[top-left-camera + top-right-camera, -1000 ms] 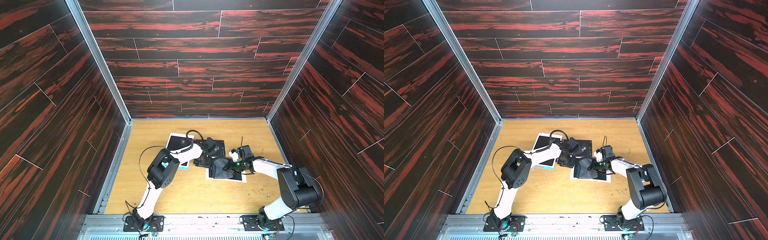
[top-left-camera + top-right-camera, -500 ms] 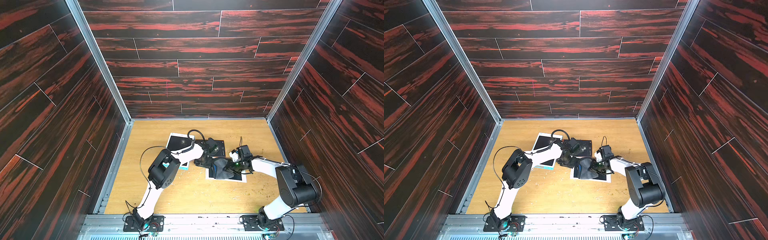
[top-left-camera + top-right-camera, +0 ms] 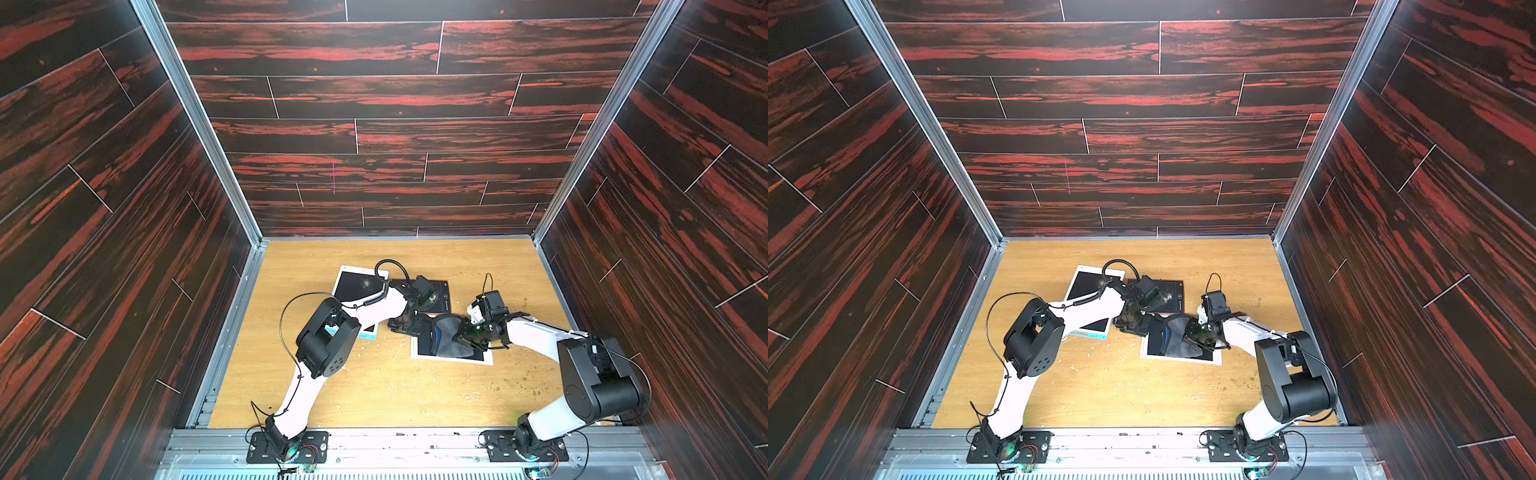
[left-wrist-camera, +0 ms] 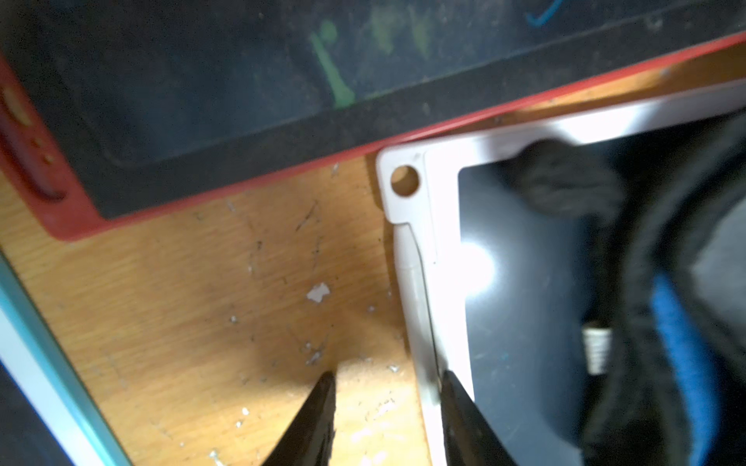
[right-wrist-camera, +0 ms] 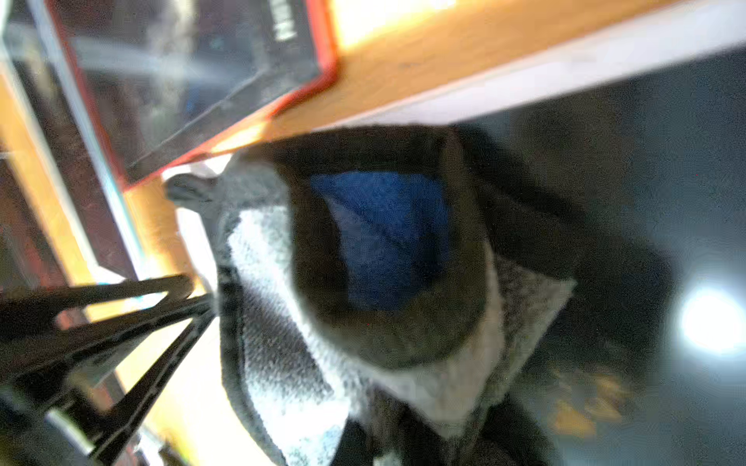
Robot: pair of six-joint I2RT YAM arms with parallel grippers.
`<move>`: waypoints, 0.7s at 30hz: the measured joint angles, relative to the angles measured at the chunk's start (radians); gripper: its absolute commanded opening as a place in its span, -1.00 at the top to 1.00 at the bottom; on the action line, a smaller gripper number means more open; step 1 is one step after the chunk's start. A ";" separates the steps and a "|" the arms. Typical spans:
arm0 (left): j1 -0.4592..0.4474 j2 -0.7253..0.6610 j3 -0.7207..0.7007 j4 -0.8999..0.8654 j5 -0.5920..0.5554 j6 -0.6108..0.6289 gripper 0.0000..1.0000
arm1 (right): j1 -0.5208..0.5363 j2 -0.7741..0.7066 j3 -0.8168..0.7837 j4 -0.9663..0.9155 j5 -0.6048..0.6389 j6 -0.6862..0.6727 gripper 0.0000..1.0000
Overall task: Wipe the drawing tablet
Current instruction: Wipe the dirt from the drawing tablet.
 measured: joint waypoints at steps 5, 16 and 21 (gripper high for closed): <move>0.001 -0.002 -0.004 0.004 0.002 0.000 0.13 | 0.000 0.000 0.042 -0.101 0.105 0.014 1.00; 0.001 -0.005 -0.011 0.010 0.003 -0.001 0.13 | 0.000 0.000 0.079 -0.200 0.285 0.040 1.00; 0.001 -0.005 -0.011 0.011 0.003 -0.001 0.13 | -0.024 0.000 0.091 -0.242 0.373 0.051 1.00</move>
